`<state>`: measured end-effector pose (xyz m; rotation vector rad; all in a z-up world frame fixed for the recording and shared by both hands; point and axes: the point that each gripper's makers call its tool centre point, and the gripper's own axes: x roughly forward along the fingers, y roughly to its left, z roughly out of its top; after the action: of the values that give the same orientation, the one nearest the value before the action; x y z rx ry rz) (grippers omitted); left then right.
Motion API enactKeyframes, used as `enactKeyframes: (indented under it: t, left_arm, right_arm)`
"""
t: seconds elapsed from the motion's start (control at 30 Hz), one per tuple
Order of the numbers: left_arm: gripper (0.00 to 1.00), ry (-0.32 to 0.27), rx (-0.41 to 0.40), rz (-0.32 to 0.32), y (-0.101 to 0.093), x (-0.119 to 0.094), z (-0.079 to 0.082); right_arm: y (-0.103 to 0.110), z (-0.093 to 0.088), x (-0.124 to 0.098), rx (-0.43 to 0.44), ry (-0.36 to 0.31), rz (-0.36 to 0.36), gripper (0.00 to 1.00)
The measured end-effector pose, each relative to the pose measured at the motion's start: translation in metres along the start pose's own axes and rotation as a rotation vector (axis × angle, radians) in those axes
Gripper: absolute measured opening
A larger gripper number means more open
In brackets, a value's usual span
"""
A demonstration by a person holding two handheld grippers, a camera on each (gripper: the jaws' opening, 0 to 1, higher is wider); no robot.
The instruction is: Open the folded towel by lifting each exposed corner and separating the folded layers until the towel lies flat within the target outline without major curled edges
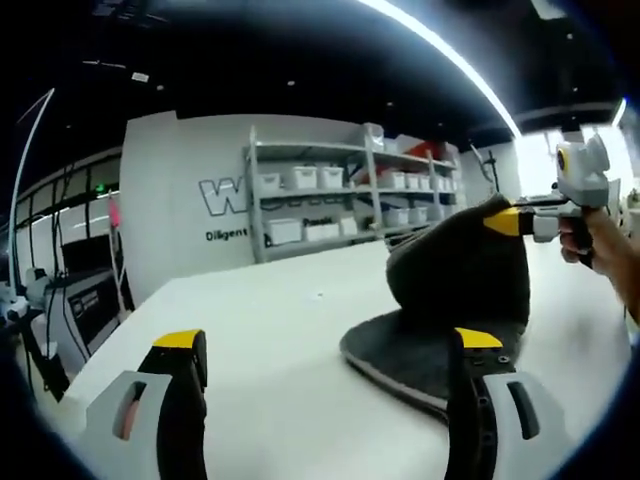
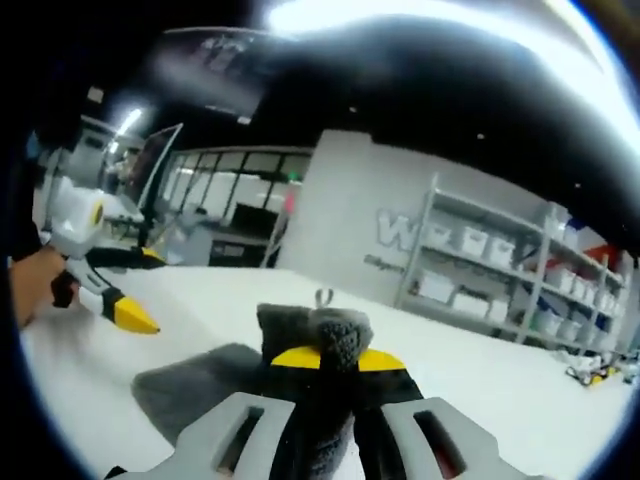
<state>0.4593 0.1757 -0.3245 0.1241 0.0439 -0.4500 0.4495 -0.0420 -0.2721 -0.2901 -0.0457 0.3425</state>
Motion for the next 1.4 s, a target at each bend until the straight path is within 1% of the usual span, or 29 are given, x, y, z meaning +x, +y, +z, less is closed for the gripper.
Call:
enactKeyframes:
  t: [0.2, 0.27, 0.3, 0.33, 0.37, 0.43, 0.47, 0.5, 0.57, 0.77, 0.87, 0.97, 1.0, 1.2, 1.33, 1.4]
  left_arm:
    - [0.99, 0.003, -0.001, -0.004, 0.000, 0.000, -0.001]
    - [0.99, 0.002, -0.003, -0.006, 0.000, 0.000, -0.001]
    - [0.99, 0.002, -0.003, -0.006, 0.000, 0.000, -0.001]
    - [0.99, 0.002, -0.003, -0.007, -0.001, 0.000, -0.001]
    - [0.99, 0.002, -0.003, -0.008, -0.001, 0.000, -0.001]
    - [0.99, 0.002, -0.001, -0.009, -0.001, 0.000, -0.001]
    - [0.99, 0.002, 0.000, -0.010, -0.001, 0.000, -0.001]
    - [0.99, 0.002, 0.001, -0.010, -0.002, 0.000, -0.001]
    - [0.99, 0.003, 0.004, -0.012, -0.002, 0.000, -0.001]
    - [0.99, 0.008, 0.008, -0.013, -0.002, 0.000, -0.002]
    - [0.99, 0.011, 0.010, -0.014, -0.003, 0.000, -0.003]
    - [0.99, 0.016, 0.017, -0.018, -0.004, 0.001, -0.004]
    - [0.99, 0.018, 0.019, -0.019, -0.004, 0.001, -0.004]
    - [0.99, 0.021, 0.025, -0.018, -0.004, 0.001, -0.005]
    - [0.99, 0.024, 0.028, -0.019, -0.005, 0.002, -0.006]
    - [0.99, 0.025, 0.028, -0.020, -0.005, 0.002, -0.006]
  right_arm:
    - [-0.009, -0.004, -0.003, 0.048, -0.019, -0.031, 0.03]
    - [-0.014, -0.008, -0.004, 0.103, -0.021, -0.047, 0.03]
    - [-0.020, -0.014, -0.005, 0.182, -0.027, -0.049, 0.03]
    - [-0.023, -0.015, -0.006, 0.215, -0.036, -0.051, 0.03]
    - [-0.032, -0.019, -0.009, 0.254, -0.045, -0.082, 0.03]
    - [-0.041, -0.027, -0.013, 0.299, -0.041, -0.100, 0.03]
    - [-0.042, -0.028, -0.013, 0.306, -0.039, -0.101, 0.03]
    - [-0.047, -0.035, -0.015, 0.336, -0.030, -0.108, 0.03]
    - [-0.051, -0.040, -0.015, 0.365, -0.023, -0.113, 0.03]
    - [-0.064, -0.057, -0.023, 0.403, -0.008, -0.157, 0.03]
    - [-0.072, -0.067, -0.027, 0.487, -0.001, -0.178, 0.04]
    - [-0.081, -0.079, -0.033, 0.596, -0.001, -0.206, 0.04]
    - [-0.084, -0.086, -0.036, 0.612, 0.010, -0.232, 0.04]
    - [-0.086, -0.100, -0.045, 0.641, 0.027, -0.262, 0.04]
    - [-0.087, -0.105, -0.053, 0.604, 0.056, -0.287, 0.06]
    - [-0.087, -0.108, -0.055, 0.594, 0.071, -0.283, 0.06]
